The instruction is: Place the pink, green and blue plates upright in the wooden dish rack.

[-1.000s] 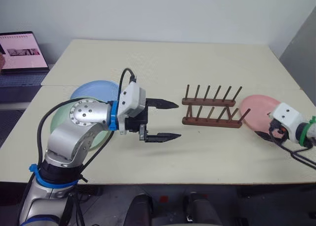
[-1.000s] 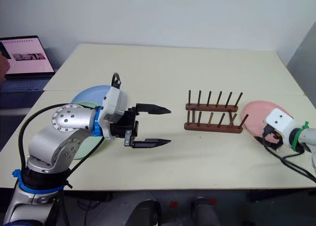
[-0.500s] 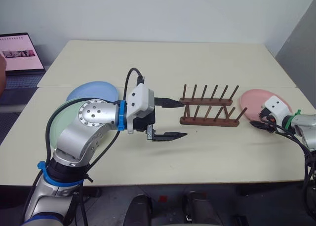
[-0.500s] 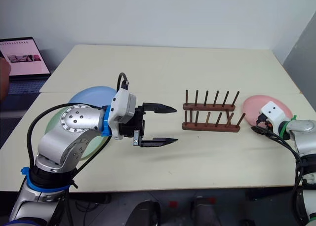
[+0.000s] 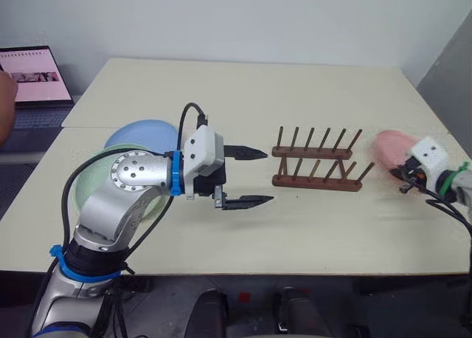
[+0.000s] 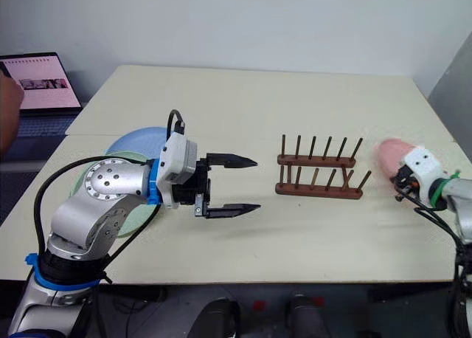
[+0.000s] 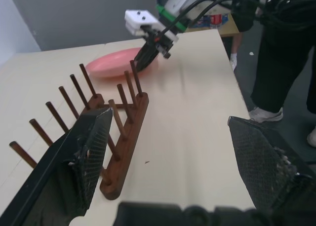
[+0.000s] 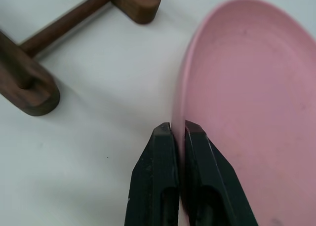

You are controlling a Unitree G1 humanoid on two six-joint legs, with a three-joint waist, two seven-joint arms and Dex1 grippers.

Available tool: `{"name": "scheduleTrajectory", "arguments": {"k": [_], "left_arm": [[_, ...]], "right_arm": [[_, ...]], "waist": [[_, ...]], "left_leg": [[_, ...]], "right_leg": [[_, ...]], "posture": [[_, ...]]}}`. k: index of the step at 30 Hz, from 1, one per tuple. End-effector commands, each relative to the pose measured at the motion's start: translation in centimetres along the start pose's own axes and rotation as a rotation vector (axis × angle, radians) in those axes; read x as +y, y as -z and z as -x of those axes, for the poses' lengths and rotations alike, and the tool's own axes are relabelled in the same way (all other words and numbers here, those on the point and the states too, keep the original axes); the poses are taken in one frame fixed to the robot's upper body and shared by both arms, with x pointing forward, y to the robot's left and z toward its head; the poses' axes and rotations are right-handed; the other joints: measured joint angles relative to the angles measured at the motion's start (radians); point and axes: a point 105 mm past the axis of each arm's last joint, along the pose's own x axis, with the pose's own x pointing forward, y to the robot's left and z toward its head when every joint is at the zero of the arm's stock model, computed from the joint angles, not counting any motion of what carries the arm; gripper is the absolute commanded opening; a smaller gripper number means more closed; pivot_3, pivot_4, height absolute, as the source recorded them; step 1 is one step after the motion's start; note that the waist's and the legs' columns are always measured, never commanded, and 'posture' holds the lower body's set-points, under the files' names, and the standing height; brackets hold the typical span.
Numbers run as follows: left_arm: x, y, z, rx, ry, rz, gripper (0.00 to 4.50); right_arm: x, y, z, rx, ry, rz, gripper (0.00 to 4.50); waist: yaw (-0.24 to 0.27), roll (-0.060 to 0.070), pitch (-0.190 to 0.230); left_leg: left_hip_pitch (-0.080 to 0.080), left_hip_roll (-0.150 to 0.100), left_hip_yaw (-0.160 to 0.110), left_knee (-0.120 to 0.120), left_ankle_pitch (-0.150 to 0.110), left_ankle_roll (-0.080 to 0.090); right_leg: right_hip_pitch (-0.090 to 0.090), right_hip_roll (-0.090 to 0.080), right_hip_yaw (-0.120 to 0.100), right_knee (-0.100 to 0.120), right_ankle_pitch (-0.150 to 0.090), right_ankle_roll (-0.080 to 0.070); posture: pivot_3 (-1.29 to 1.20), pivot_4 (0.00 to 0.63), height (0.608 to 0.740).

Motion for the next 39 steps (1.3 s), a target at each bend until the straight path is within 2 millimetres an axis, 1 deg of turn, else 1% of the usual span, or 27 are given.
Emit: {"name": "scheduleTrajectory", "arguments": {"k": [1, 3, 4, 5, 6, 7, 9, 11, 13, 15, 17, 20, 25, 29, 33, 39], "left_arm": [[0.8, -0.9, 0.7, -0.024, -0.03, -0.02, 4.11], [1.2, -1.0, 0.9, -0.032, -0.035, -0.007, 4.11], [1.3, -1.1, 1.0, -0.037, -0.034, -0.006, 4.11], [1.4, -1.2, 1.0, -0.041, -0.031, -0.006, 4.11], [1.4, -1.3, 0.9, -0.047, -0.022, -0.009, 4.11], [1.5, -1.3, 0.9, -0.051, -0.015, -0.013, 4.11], [1.6, -1.4, 0.8, -0.054, -0.006, -0.018, 4.11], [1.6, -1.3, 0.6, -0.058, -0.001, -0.017, 4.11], [1.6, -1.3, 0.4, -0.061, 0.01, -0.021, 4.11], [1.5, -1.3, 0.1, -0.063, 0.025, -0.024, 4.11], [1.4, -1.4, 0.0, -0.069, 0.033, -0.024, 4.11], [1.4, -1.5, -0.2, -0.074, 0.044, -0.03, 4.11], [1.1, -1.9, -0.5, -0.095, 0.066, -0.021, 4.11], [1.1, -2.1, -0.6, -0.107, 0.065, -0.013, 4.11], [1.1, -2.3, -0.6, -0.112, 0.066, -0.01, 4.11], [1.3, -2.6, -0.6, -0.126, 0.066, 0.001, 4.11]], "right_arm": [[-2.1, -6.1, 4.1, -0.206, 0.127, 0.061, 0.04], [-1.4, -9.2, 6.0, -0.338, 0.118, 0.018, 0.04], [-0.7, -10.6, 6.9, -0.412, 0.087, -0.014, 0.04], [0.2, -11.9, 7.6, -0.484, 0.039, -0.055, 0.04], [1.5, -13.6, 8.5, -0.589, -0.033, -0.127, 0.04], [2.6, -14.9, 9.2, -0.665, -0.106, -0.191, 0.04], [3.9, -16.0, 10.0, -0.724, -0.186, -0.265, 0.04], [4.6, -16.6, 10.6, -0.787, -0.26, -0.378, 0.04], [5.2, -16.9, 10.9, -0.825, -0.328, -0.475, 0.04], [5.4, -16.7, 10.8, -0.829, -0.356, -0.543, 0.04], [5.1, -16.5, 10.6, -0.841, -0.372, -0.622, 0.04], [4.9, -16.2, 10.5, -0.834, -0.39, -0.672, 0.04], [4.3, -15.6, 10.1, -0.805, -0.411, -0.73, 0.04], [3.9, -14.9, 9.4, -0.768, -0.431, -0.763, 0.04], [3.5, -14.7, 8.9, -0.754, -0.441, -0.789, 0.04], [3.4, -14.2, 7.7, -0.709, -0.451, -0.813, 0.04]], "waist": [[0.002, 0.001, 0.0], [-0.003, 0.001, 0.001], [-0.005, 0.001, 0.0], [-0.005, 0.001, 0.0], [-0.006, 0.001, 0.0], [-0.008, 0.001, 0.0], [-0.01, 0.001, 0.001], [-0.01, 0.001, 0.001], [-0.009, 0.001, 0.001], [-0.008, 0.001, 0.001], [-0.008, 0.001, 0.0], [-0.009, 0.001, 0.001], [-0.01, 0.001, 0.001], [-0.012, 0.001, 0.0], [-0.013, 0.001, 0.0], [-0.013, 0.001, 0.001]], "left_leg": [[0.0, 0.0, 0.0, 0.0, 0.0, 0.0], [0.0, 0.001, 0.0, -0.001, 0.0, 0.0], [0.0, 0.001, -0.001, -0.001, 0.0, 0.0], [0.001, 0.001, -0.001, -0.001, 0.0, 0.0], [0.001, 0.001, -0.001, -0.001, 0.0, 0.0], [0.001, 0.002, -0.002, -0.001, 0.0, 0.0], [0.001, 0.002, -0.003, -0.001, 0.0, 0.0], [0.001, 0.002, -0.003, -0.001, 0.0, 0.0], [0.0, 0.001, -0.002, -0.001, 0.0, 0.0], [-0.001, 0.001, -0.002, -0.001, 0.0, 0.0], [-0.002, 0.001, -0.002, -0.001, -0.001, 0.001], [-0.002, 0.0, -0.002, -0.001, -0.001, 0.002], [-0.002, 0.0, -0.002, -0.004, -0.001, 0.002], [-0.001, 0.0, -0.002, -0.006, -0.001, 0.002], [-0.001, 0.0, -0.002, -0.007, -0.001, 0.002], [-0.002, 0.001, -0.002, -0.009, -0.001, 0.002]], "right_leg": [[0.0, 0.0, 0.0, 0.0, 0.0, 0.001], [-0.001, 0.0, 0.001, 0.001, 0.0, 0.001], [-0.001, 0.0, 0.001, 0.001, 0.0, 0.001], [-0.001, 0.001, 0.001, 0.001, 0.0, 0.001], [-0.001, 0.002, 0.0, 0.001, 0.0, 0.001], [-0.001, 0.002, 0.0, 0.001, 0.0, 0.001], [0.0, 0.002, 0.0, 0.001, 0.001, 0.0], [0.0, 0.002, 0.0, 0.0, 0.0, -0.001], [0.0, 0.0, 0.001, -0.001, -0.001, -0.002], [0.0, -0.002, 0.001, -0.001, -0.001, -0.003], [0.0, -0.003, 0.001, -0.002, -0.001, -0.002], [0.0, -0.003, 0.001, -0.003, -0.001, -0.002], [-0.001, -0.001, 0.001, -0.003, 0.0, -0.001], [-0.001, 0.0, 0.001, -0.004, 0.0, 0.0], [-0.002, 0.0, 0.001, -0.004, 0.0, 0.0], [-0.004, 0.001, 0.002, -0.004, 0.0, 0.0]], "posture": [[0.0, 0.15, 0.728], [0.0, 0.15, 0.728], [0.0, 0.15, 0.728], [0.0, 0.15, 0.728], [0.0, 0.15, 0.728], [0.0, 0.15, 0.728], [0.0, 0.15, 0.728], [0.0, 0.15, 0.728], [0.0, 0.15, 0.728], [0.0, 0.15, 0.728], [0.0, 0.15, 0.728], [0.0, 0.15, 0.728], [0.0, 0.15, 0.728], [0.0, 0.15, 0.728], [0.0, 0.15, 0.728], [0.0, 0.15, 0.728]]}}
